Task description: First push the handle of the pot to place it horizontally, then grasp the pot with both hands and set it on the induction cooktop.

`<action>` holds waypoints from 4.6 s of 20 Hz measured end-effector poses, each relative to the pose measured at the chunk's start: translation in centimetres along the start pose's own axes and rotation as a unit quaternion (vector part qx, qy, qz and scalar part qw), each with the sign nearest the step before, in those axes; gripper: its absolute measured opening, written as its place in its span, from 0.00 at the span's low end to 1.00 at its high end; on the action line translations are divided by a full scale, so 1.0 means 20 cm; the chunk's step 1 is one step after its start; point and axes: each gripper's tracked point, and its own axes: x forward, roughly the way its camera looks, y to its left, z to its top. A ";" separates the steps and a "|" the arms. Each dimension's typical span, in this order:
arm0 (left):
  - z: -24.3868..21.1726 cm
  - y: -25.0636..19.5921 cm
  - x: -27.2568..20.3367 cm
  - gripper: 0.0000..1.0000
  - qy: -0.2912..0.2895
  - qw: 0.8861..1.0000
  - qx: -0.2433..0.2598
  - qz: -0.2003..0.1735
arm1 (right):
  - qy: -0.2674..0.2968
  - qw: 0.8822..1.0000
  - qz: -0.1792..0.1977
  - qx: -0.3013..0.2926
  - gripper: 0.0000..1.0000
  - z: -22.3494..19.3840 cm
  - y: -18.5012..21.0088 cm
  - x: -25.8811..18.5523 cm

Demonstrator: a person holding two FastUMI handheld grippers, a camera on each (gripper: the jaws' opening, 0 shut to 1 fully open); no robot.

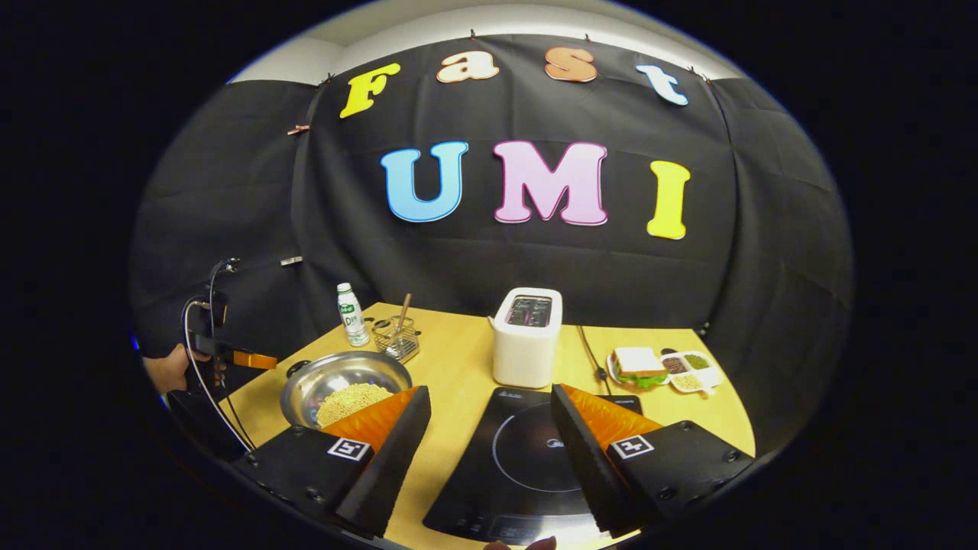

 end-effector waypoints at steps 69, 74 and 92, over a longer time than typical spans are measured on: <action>-0.14 -1.85 -0.02 0.57 0.094 0.988 0.054 -0.106 | 0.254 0.958 -0.091 0.093 0.54 -0.55 -1.04 0.10; -0.13 -1.96 0.09 0.57 0.098 0.987 0.058 -0.109 | 0.260 0.955 -0.097 0.099 0.53 -0.58 -1.17 0.18; -0.15 -2.10 0.33 0.57 0.094 0.988 0.054 -0.109 | 0.269 0.952 -0.106 0.103 0.54 -0.69 -1.35 0.33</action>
